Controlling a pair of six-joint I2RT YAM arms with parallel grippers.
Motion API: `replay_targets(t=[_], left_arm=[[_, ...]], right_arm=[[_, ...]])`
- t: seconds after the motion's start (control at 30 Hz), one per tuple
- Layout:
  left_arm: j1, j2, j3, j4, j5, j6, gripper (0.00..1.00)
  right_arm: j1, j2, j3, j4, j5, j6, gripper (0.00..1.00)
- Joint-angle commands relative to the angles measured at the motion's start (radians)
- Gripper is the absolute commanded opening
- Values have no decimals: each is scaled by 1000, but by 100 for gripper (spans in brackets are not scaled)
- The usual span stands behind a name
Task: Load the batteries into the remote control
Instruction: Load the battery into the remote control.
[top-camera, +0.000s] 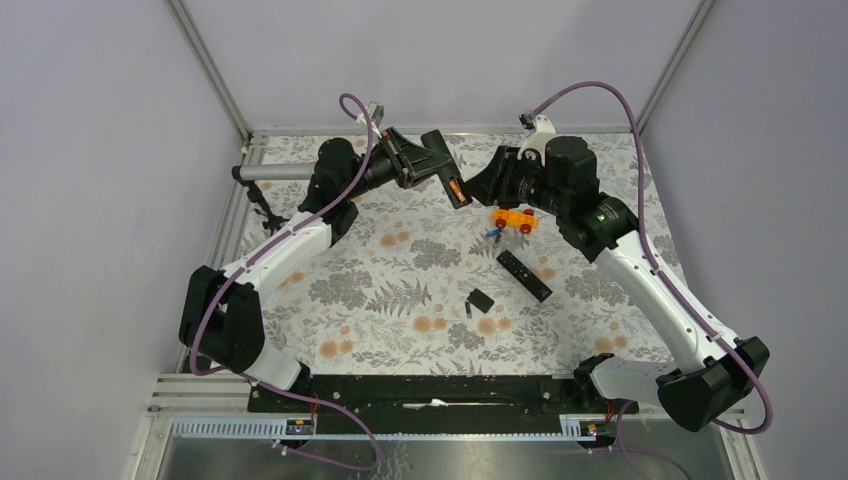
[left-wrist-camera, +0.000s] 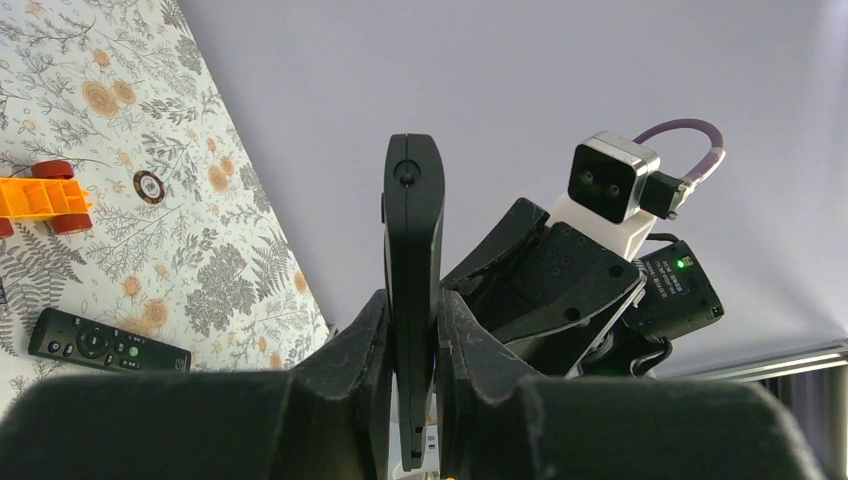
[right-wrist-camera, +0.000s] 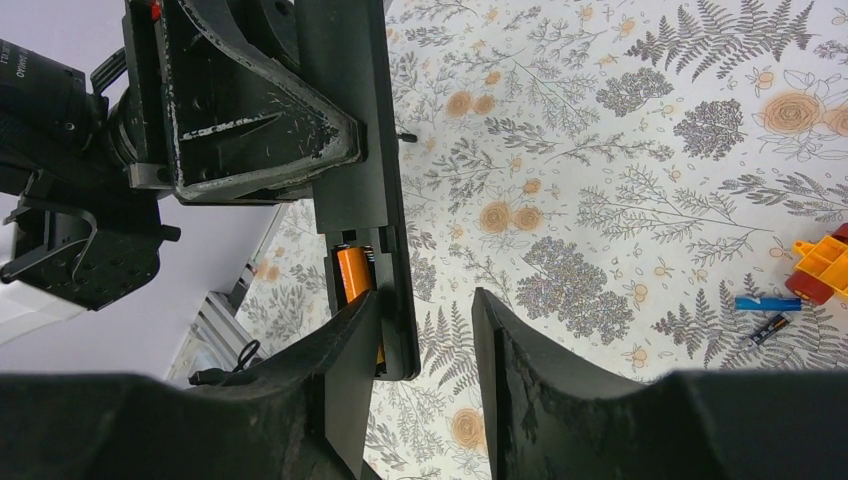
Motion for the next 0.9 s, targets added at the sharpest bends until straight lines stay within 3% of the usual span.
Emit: replay_targets(t=[0.0, 0.3, 0.87], left_arm=[[4, -19, 64, 41, 6, 2, 0], [4, -13, 99, -6, -13, 2, 0], [4, -7, 114, -72, -59, 0, 0]], right_arm=[[-4, 11, 32, -3, -24, -41, 45], [0, 18, 34, -29, -45, -99, 36], [56, 25, 22, -39, -32, -167, 35]])
